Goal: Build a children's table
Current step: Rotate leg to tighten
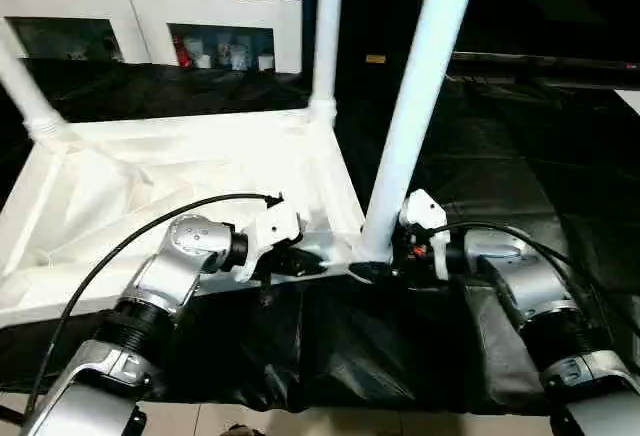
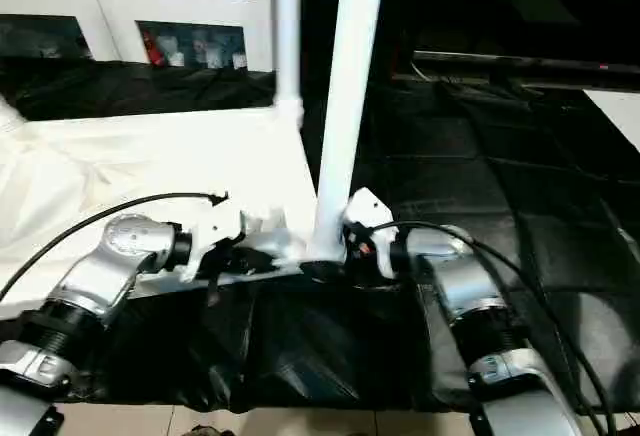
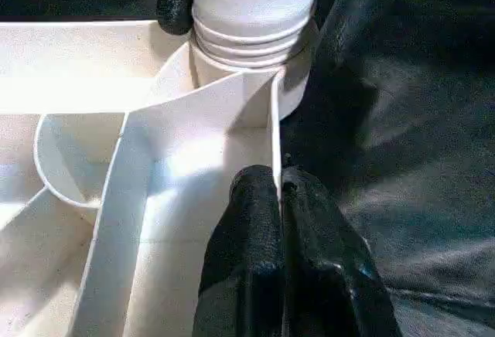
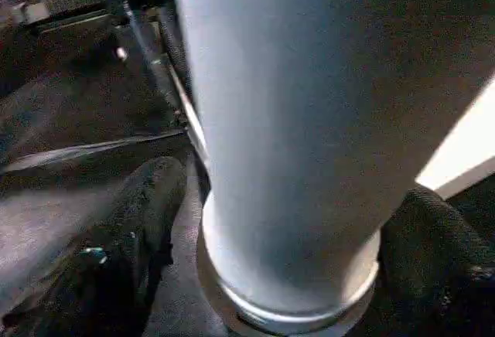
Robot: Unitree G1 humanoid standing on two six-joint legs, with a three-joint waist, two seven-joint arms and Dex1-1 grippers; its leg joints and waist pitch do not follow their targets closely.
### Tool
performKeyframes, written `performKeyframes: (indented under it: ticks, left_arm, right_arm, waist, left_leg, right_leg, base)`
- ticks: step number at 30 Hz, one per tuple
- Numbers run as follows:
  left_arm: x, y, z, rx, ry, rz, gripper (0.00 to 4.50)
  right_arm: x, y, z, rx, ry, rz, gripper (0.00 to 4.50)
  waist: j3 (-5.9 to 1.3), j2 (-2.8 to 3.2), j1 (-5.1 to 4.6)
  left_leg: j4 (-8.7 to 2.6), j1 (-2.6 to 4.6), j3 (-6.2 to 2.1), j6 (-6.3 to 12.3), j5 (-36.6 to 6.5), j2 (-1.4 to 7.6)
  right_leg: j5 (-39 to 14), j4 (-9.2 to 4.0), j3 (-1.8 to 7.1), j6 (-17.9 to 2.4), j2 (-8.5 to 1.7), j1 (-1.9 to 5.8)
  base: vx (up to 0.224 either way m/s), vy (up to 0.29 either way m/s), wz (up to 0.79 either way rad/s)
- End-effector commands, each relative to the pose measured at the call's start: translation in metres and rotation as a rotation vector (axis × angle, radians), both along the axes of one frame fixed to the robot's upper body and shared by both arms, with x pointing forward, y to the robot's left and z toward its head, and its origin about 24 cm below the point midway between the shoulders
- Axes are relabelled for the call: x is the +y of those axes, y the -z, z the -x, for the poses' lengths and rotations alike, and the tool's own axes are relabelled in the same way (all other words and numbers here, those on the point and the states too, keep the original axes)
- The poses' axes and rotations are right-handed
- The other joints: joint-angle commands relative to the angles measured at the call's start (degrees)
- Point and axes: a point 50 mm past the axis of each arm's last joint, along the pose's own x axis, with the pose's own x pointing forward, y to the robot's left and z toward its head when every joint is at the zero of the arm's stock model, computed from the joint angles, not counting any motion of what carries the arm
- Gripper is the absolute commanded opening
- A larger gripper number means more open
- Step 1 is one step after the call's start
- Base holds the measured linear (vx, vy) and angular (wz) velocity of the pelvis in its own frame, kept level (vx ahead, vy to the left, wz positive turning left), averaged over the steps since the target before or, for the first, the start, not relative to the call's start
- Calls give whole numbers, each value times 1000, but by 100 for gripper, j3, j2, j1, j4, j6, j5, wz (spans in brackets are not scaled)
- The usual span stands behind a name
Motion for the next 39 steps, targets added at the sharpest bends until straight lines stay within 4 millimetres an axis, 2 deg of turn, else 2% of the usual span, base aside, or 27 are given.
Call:
performKeyframes:
  ticks: [1,7,9,11,13,14,15,17,19,20,21,23,24,25,26,27,30,33,35,36,39]
  left_arm:
    - [-10,-5,2,-24,64,-6,0]
    - [-5,-4,5,9,86,-17,0]
    - [-3,-3,5,15,85,-24,0]
    - [-3,-2,6,13,81,-26,0]
    - [-4,-3,5,13,72,-17,0]
    - [-5,-3,4,12,58,-8,0]
    - [-7,-3,3,7,47,-3,0]
    - [-12,-2,-6,-24,-36,-8,0]
    - [-18,-3,-15,-56,-132,-7,0]
    - [-19,-3,-16,-58,-143,-5,0]
    - [-26,-5,-20,-70,-183,12,0]
    - [-37,-8,-25,-88,-242,27,0]
    - [-41,-8,-28,-97,-272,28,0]
    - [-48,-10,-31,-103,-315,38,0]
    - [-49,-10,-31,-103,-318,38,0]
    - [-53,-11,-32,-110,-344,43,0]
    - [-65,-15,-36,-152,-393,63,0]
    - [-66,-14,-35,-162,-357,60,0]
    - [-66,-14,-35,-163,-354,60,0]
    - [-63,-15,-34,-173,-337,61,0]
    - [-54,-16,-31,-175,-285,63,0]
  right_arm:
    - [13,0,5,23,-94,-5,343]
    - [15,1,7,44,-123,-2,289]
    - [16,1,7,48,-121,-12,281]
    - [18,3,9,52,-122,-21,275]
    - [20,4,10,57,-115,-31,272]
    - [21,4,11,61,-104,-46,272]
    - [23,5,11,58,-90,-59,272]
    - [29,8,8,50,-1,-94,272]
    - [35,12,2,39,121,-118,271]
    - [36,13,1,36,141,-120,271]
    - [42,16,-7,22,267,-120,270]
    - [50,20,-15,38,440,-131,270]
    - [54,20,-18,42,495,-144,270]
    - [60,19,-23,49,589,-166,270]
    - [61,19,-24,50,596,-167,269]
    - [64,19,-25,53,646,-168,269]
    - [83,12,-32,22,722,-186,269]
    - [89,7,-33,-9,701,-209,269]
    - [89,7,-33,-12,698,-211,325]
    - [87,6,-32,0,681,-231,339]
    - [78,5,-30,2,626,-256,362]
  waist:
    - [-405,-55,-2]
    - [-405,-55,-2]
    - [-403,-56,-11]
    - [-406,-95,-13]
    - [-405,-76,-11]
    - [-406,-99,-14]
    - [-410,-89,0]
    - [-397,-108,-14]
    - [-373,-104,-44]
    - [-372,-114,-60]
    - [-372,-119,-67]
    - [-358,-134,-142]
    - [-361,-126,-176]
    - [-363,-118,-187]
    - [-369,-130,-230]
    - [-375,-125,-244]
    - [-380,-143,-268]
    - [-386,-152,-238]
    - [-396,-149,-224]
    - [-398,-111,-214]
    - [-413,-93,-210]
  left_leg:
    - [-419,219,-115,224,-1473,298]
    - [-430,216,-123,181,-1486,303]
    - [-430,215,-123,176,-1487,300]
    - [-428,214,-121,180,-1471,302]
    - [-427,214,-121,192,-1431,303]
    - [-423,212,-114,203,-1395,300]
    - [-418,212,-119,203,-1372,299]
    - [-431,211,-118,183,-1444,298]
    - [-444,241,-130,45,-1725,283]
    - [-454,247,-155,-77,-1939,275]
    - [-465,245,-177,-124,-2028,277]
    - [-488,245,-208,-292,-2293,263]
    - [-507,215,-236,-366,-2362,262]
    - [-518,224,-246,-394,-2403,261]
    - [-521,219,-262,-432,-2486,257]
    - [-507,246,-251,-388,-2574,252]
    - [-499,232,-239,-326,-2522,241]
    - [-478,229,-216,-213,-2411,237]
    - [-482,216,-200,-149,-2231,244]
    - [-485,212,-204,-140,-2173,244]
    - [-486,187,-196,-52,-2034,246]
  right_leg:
    - [-1244,-339,102,-1343,-229,183]
    - [-1352,-339,102,-1295,-234,182]
    - [-1348,-338,102,-1291,-232,173]
    - [-1362,-338,102,-1281,-237,178]
    - [-1328,-333,106,-1286,-237,174]
    - [-1282,-333,107,-1293,-231,179]
    - [-1262,-325,106,-1296,-240,181]
    - [-1353,-337,113,-1259,-237,160]
    - [-1771,-400,125,-1180,-247,109]
    - [-2147,-428,116,-1059,-259,111]
    - [-2289,-438,108,-1004,-267,116]
    - [-2675,-469,98,-868,-263,73]
    - [-2780,-463,87,-794,-268,89]
    - [-2794,-480,77,-763,-265,86]
    - [-2757,-488,66,-751,-264,84]
    - [-2633,-517,78,-758,-256,59]
    - [-2484,-518,83,-805,-247,53]
    - [-2308,-527,98,-810,-253,58]
    - [-1990,-493,106,-879,-239,80]
    - [-1869,-474,109,-912,-238,89]
    - [-1525,-434,102,-1028,-227,136]
  base:
    - [0,0,0]
    - [0,0,0]
    - [0,0,0]
    - [0,0,0]
    - [0,0,0]
    - [0,0,0]
    - [0,0,0]
    - [0,0,0]
    - [0,0,0]
    - [0,0,0]
    - [0,0,0]
    - [0,0,0]
    - [0,0,0]
    - [0,0,0]
    - [0,0,0]
    - [0,0,0]
    - [0,0,0]
    - [0,0,0]
    - [0,0,0]
    - [0,0,0]
    - [0,0,0]
